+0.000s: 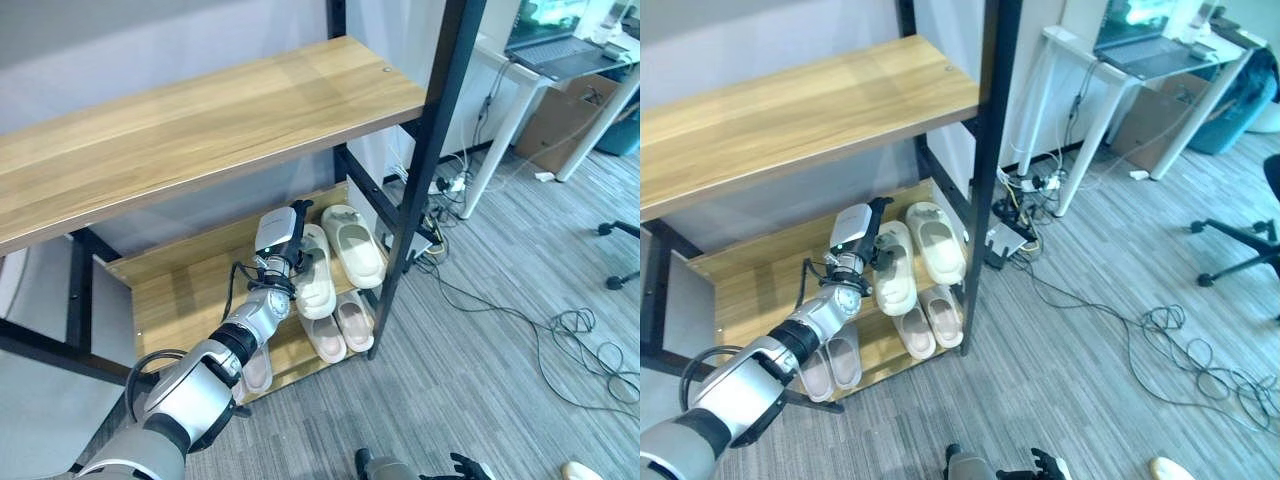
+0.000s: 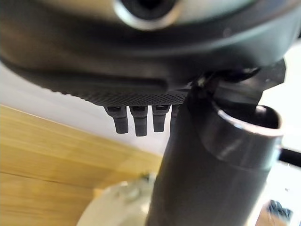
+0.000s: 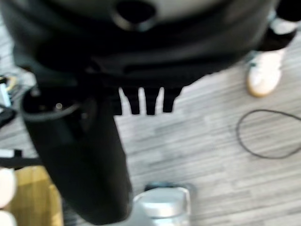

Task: Arrange the slippers neatly on the shoe rack.

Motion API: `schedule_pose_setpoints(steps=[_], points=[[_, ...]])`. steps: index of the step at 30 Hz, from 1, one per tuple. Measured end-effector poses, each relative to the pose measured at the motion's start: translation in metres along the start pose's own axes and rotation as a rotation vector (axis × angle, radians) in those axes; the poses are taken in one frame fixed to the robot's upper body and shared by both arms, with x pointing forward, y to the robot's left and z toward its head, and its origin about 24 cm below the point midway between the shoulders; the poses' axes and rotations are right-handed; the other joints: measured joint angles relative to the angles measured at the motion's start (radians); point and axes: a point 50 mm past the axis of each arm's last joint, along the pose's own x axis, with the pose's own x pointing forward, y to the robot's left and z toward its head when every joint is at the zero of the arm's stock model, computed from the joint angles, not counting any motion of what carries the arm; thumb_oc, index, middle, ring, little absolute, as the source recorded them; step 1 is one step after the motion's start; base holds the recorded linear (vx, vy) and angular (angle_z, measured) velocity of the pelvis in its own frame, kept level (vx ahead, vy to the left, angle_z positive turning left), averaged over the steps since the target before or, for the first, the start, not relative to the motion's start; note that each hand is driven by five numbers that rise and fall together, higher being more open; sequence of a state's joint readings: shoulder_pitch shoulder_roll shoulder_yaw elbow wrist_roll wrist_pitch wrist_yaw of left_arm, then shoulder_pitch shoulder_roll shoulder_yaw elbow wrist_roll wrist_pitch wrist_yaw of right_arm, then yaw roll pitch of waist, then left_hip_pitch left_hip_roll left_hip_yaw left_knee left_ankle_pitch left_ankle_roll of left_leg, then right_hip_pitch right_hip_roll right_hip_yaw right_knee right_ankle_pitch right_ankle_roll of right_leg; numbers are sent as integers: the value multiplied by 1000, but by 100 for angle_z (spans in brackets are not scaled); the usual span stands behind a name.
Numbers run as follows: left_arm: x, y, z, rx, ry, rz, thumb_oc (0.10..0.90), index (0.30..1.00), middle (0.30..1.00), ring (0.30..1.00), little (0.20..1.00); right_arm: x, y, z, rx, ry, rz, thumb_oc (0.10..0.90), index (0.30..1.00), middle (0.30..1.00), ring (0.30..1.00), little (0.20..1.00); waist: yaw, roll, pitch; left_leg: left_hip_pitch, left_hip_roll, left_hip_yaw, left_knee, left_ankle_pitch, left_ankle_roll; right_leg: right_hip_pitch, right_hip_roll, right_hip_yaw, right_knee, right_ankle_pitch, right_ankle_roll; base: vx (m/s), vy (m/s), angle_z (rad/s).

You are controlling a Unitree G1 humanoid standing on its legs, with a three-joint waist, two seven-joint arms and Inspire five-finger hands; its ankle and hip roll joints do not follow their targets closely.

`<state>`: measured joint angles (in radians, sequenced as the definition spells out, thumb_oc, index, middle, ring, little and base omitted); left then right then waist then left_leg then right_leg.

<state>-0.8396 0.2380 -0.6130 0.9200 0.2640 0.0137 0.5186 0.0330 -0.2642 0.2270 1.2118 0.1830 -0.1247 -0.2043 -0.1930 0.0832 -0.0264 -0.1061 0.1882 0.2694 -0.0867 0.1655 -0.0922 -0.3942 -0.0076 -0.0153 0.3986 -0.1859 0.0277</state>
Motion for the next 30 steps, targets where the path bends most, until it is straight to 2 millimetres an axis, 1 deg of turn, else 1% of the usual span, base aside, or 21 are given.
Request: schedule_pose_setpoints(steps=[2, 8, 10, 11, 12, 13, 16, 18, 19, 21, 25, 27, 30], points=[[0, 0, 1, -29, 8, 1, 800, 900, 900, 900, 900, 0, 0, 1, 3, 0, -1, 800, 900, 900, 900, 900, 13, 0, 0, 0, 0, -2, 1, 0, 0, 0, -1, -1, 0, -1, 1, 6, -1, 3], [-1, 0, 1, -51, 9, -1, 800, 900, 900, 900, 900, -1, -2, -6, 44, 37, -8, 800, 900, 900, 900, 900, 14, 0, 1, 0, -9, -3, 1, 0, 0, 1, -10, -4, 1, -1, 1, 8, -1, 1], [-4, 9, 5, -120, -23, 22, 800, 900, 900, 900, 900, -2, -1, -11, 42, 55, -6, 800, 900, 900, 900, 900, 15, 1, 3, 0, -11, -3, 1, 0, 0, 2, -12, -1, 1, 0, 1, 8, 5, -2], [-4, 10, 8, -131, -36, 25, 800, 900, 900, 900, 900, -2, -1, -14, 41, 63, -5, 800, 900, 900, 900, 900, 19, 1, 4, 1, -11, -4, 1, 0, 0, 7, -13, -3, 1, 0, 1, 0, 0, 0], [-5, 16, 10, -153, -57, 37, 800, 900, 900, 900, 900, -3, 0, -15, 41, 67, -3, 800, 900, 900, 900, 900, 18, 1, 10, 8, -11, -4, 1, 0, 0, 14, -13, -4, 0, 0, 0, 0, 0, 0], [-7, 24, 10, -176, -79, 64, 800, 900, 900, 900, 900, -3, 0, -16, 46, 70, -2, 800, 900, 900, 900, 900, 17, 1, 19, 21, -11, -4, 0, 0, 0, 27, -12, -3, -3, -1, 2, 0, 0, 0], [-8, 36, 10, -185, -111, 104, 800, 900, 900, 900, 900, -4, -4, -21, 68, 87, -16, 800, 900, 900, 900, 900, 21, 11, 30, 34, -10, -6, 1, 0, 0, 47, -12, -7, -19, -2, 5, 2, 3, 3], [-9, 43, 3, -173, -105, 125, 800, 900, 900, 900, 900, -3, -4, -19, 70, 85, -11, 800, 900, 900, 900, 900, 34, 14, 33, 38, -10, -6, 1, 0, 0, 53, -12, -6, -20, -2, 5, 2, 8, -3], [-14, 45, -5, -162, -95, 136, 800, 900, 900, 900, 900, -3, -4, -19, 72, 84, -6, 800, 900, 900, 900, 900, 35, 13, 35, 45, -10, -6, 1, 0, 0, 62, -12, -4, -21, 2, -2, 0, 0, 0], [-22, 41, -17, -154, -62, 131, 800, 900, 900, 900, 900, -4, -4, -23, 69, 99, 0, 800, 900, 900, 900, 900, 45, 11, 38, 59, -8, -7, 1, 0, 0, 86, -11, -9, -32, 2, -2, 1, 3, 4], [-35, 35, -38, -147, 4, 108, 800, 900, 900, 900, 900, -3, -4, -20, 75, 97, -2, 800, 900, 900, 900, 900, 60, 8, 40, 64, -7, -9, 2, 0, 0, 102, -12, -17, -54, 1, 2, -3, 9, 6], [-47, 31, -54, -119, 46, 94, 800, 900, 900, 900, 900, -3, -4, -19, 86, 96, 1, 800, 900, 900, 900, 900, 67, -3, 48, 78, -8, -13, 2, 0, 0, 123, -13, -18, -64, 5, -1, 0, 0, 0], [-61, 21, -67, -53, 69, 32, 800, 900, 900, 900, 900, -3, -6, -22, 98, 111, 3, 800, 900, 900, 900, 900, 70, -13, 52, 86, -7, -35, 2, 0, 0, 151, -15, -34, -87, 6, 0, -6, 16, 14]])
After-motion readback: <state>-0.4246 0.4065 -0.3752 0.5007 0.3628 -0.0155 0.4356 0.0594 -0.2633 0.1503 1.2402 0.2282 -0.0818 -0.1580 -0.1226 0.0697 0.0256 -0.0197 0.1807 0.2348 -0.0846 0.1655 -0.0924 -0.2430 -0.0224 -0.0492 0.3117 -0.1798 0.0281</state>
